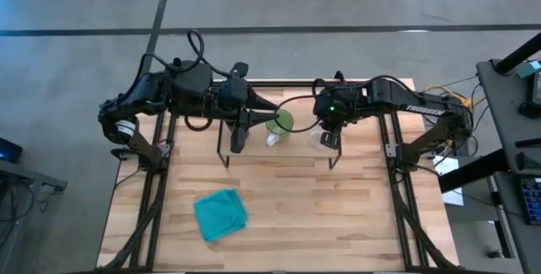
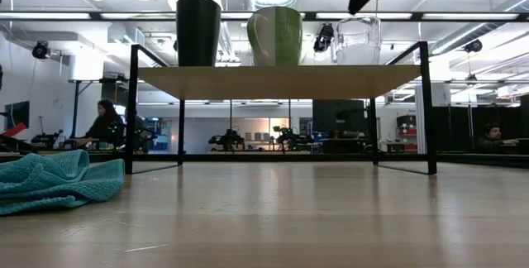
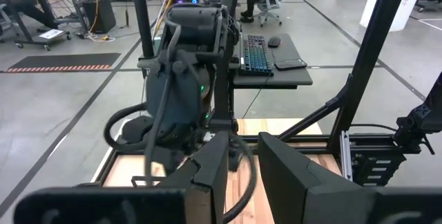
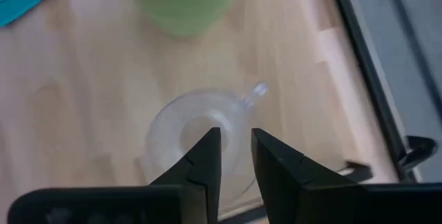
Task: Stack small to large cups/mugs on shelf
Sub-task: Return To Home Position
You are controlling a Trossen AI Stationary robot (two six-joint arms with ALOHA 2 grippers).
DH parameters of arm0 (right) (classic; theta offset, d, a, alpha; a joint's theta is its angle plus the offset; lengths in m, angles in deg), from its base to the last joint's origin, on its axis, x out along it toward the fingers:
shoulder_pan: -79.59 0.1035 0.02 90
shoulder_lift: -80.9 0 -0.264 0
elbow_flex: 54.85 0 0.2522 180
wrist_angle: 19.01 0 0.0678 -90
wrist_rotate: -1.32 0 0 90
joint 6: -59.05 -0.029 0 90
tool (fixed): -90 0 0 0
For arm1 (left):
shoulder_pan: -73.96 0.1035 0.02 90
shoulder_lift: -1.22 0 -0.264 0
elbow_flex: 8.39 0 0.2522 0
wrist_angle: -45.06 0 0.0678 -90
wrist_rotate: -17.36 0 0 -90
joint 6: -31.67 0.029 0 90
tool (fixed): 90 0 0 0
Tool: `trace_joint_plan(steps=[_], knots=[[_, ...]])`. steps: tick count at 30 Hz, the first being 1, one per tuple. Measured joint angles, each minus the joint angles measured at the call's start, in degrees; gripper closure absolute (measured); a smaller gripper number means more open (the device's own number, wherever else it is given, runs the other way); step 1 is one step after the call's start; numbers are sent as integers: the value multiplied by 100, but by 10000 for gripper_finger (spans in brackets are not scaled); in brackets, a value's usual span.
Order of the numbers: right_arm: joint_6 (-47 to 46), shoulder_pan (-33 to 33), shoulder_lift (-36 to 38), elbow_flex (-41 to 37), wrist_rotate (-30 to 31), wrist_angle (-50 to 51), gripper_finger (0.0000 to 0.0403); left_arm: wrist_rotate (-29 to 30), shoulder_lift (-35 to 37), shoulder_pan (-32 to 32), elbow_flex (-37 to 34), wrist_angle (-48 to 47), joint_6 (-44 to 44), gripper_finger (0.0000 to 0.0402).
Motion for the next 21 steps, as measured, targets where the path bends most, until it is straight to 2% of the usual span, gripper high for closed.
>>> trace_joint_plan(steps=[12, 14, 21], knots=[[-967, 659, 70, 648, -215, 1323, 339, 0, 29, 0, 0, -6, 0, 333], [-1097, 822, 136, 796, -199, 1588, 344, 39, 107, -2, 0, -18, -1, 333], [-1444, 1400, 794, 1358, -175, 1588, 377, 363, 787, 0, 9, -510, -2, 333]])
